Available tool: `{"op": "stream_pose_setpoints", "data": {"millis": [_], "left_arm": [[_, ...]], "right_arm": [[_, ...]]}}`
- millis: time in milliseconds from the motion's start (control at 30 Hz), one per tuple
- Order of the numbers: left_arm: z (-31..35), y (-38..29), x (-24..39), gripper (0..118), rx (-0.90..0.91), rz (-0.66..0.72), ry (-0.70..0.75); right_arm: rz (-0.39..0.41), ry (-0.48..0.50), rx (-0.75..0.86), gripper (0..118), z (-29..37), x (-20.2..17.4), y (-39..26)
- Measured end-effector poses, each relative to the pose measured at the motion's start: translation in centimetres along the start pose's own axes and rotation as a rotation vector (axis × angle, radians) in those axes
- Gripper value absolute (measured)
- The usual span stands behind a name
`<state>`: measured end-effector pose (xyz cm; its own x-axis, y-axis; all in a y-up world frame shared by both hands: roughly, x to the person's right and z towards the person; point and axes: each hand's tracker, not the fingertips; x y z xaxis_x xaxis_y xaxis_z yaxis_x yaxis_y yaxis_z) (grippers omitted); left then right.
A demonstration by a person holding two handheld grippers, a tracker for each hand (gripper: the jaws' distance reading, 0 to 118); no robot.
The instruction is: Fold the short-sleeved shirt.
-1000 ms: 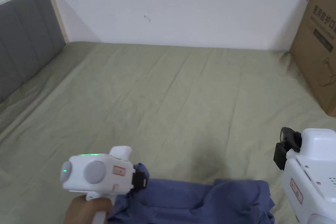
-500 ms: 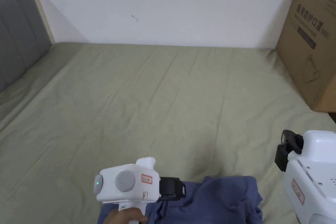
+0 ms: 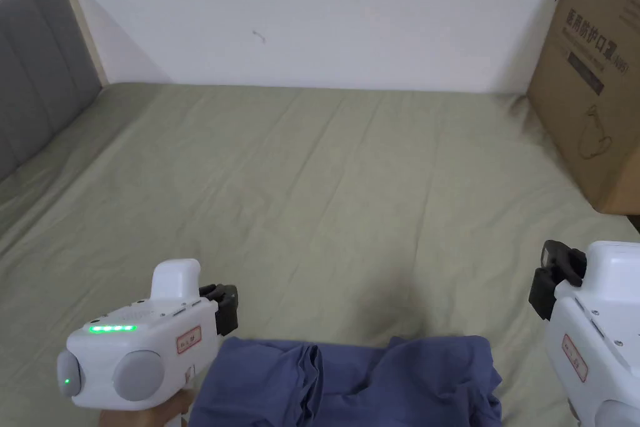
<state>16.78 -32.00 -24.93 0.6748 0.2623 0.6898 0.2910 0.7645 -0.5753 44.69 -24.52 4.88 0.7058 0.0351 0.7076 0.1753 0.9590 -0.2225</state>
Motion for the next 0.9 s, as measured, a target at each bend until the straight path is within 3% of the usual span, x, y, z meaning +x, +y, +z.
{"op": "stream_pose_setpoints", "data": {"millis": [300,633,900], "left_arm": [[-4.9,-7.0,2.9,0,-0.191,-0.173,0.033],[-11.4,-11.6,7.6,0,-0.373,-0.169,-0.046],[-10.8,-10.4,8.0,0,-0.342,-0.17,-0.042]], "right_arm": [[0.0,0.006,-0.018,0,-0.2,0.1,-0.7],[0.0,-0.023,-0.041,0,-0.3,1.6,-1.3],[0.001,-0.037,-0.052,0,0.0,2.1,-1.5]]}}
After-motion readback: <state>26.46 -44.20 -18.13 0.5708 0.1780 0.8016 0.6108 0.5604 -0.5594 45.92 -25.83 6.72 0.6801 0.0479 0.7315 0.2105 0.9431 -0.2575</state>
